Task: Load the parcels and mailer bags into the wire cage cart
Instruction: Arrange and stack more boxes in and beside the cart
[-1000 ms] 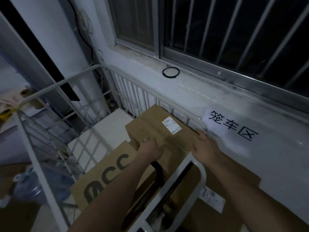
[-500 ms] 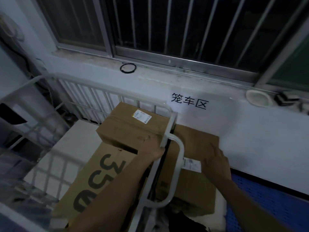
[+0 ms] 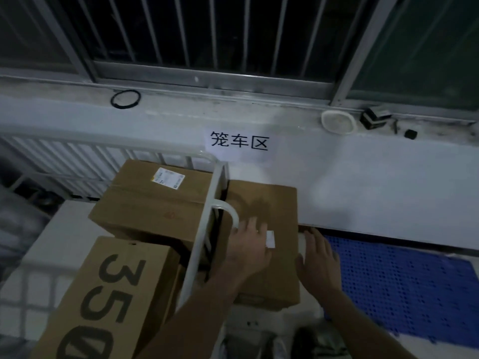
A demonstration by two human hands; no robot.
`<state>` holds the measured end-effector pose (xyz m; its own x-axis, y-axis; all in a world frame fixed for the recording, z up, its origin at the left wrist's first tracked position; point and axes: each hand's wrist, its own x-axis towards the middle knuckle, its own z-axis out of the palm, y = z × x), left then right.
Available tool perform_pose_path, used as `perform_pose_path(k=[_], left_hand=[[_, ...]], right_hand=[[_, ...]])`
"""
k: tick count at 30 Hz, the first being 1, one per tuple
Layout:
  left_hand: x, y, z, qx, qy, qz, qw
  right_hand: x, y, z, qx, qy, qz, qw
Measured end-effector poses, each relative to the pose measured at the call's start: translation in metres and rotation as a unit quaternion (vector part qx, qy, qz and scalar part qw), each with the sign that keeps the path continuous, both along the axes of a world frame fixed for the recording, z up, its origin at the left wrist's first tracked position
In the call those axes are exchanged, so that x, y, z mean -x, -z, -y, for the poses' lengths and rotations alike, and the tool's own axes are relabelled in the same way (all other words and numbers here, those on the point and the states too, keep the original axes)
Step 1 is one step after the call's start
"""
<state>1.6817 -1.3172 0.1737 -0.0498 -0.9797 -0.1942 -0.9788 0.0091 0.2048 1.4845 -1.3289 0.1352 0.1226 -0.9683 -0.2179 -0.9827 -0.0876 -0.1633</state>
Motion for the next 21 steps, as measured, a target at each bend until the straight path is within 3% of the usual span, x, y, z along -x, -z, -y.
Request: perform_pose_path(k=[7,13,18,21], left_hand=[[0.047,0.118,0.020,-0.095,-0.076,0.017,0.992],[0.046,0.230,0.024,-0.061,-0.212,0.018,0.975],[0.016,0.278,0.040,-0.118,-0.301,0.007,0.946],[-0.001,0.294,0.049,-0.103,-0.322,0.005,0.941]], right_hand=[[0.014,0.100,0.033,-0.114,0.069,-0.043,0.990],[0.012,0.209,0.054,-0.146,0.066,-0.029,0.987],[-0.002,0.288,0.071,-0.099,0.050,0.006,0.994],[-0.007,0.318,0.083,-0.074,0.065,0.008,0.995]])
